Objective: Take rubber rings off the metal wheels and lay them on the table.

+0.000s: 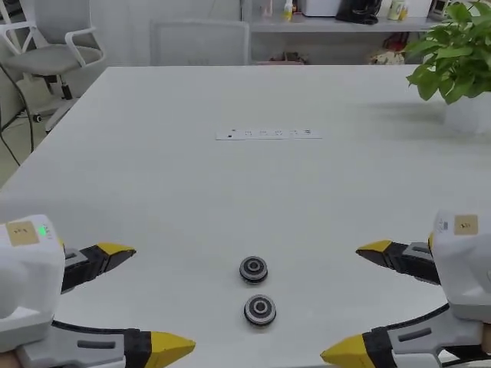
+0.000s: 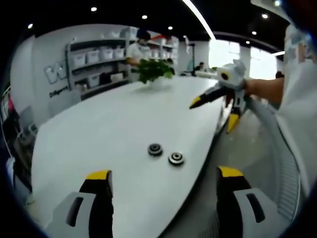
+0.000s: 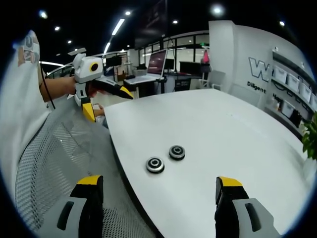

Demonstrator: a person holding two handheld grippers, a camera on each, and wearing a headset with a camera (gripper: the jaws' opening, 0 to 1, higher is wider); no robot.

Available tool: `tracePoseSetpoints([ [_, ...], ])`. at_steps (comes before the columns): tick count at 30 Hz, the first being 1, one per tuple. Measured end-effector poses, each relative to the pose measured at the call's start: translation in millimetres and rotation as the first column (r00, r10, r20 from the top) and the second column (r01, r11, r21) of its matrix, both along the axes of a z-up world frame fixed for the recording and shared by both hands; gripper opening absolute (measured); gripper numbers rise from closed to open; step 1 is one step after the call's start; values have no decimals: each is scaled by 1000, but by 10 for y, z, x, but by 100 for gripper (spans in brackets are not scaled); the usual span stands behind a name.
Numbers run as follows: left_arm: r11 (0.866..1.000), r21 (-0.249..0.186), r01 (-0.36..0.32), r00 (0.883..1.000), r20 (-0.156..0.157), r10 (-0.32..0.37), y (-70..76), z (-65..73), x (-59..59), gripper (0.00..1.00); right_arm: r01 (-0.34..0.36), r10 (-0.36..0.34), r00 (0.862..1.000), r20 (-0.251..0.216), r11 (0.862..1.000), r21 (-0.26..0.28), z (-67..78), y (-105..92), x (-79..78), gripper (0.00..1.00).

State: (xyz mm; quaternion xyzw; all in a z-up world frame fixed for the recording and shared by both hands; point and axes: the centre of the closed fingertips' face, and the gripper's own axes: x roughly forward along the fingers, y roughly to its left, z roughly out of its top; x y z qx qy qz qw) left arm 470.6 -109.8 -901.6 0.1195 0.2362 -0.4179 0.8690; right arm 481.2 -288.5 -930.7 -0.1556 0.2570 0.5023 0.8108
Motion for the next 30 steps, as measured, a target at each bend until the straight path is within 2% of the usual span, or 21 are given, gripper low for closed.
tracePoseSetpoints([
  [15,1000,13,3,1000,17,-3,26,29,57,85,-40,41,999,22,999,-9,42,74,109,92],
  [30,999,30,14,1000,12,-15,-2,-7,70,83,-64,64,997,37,998,-15,10,61,181,89],
])
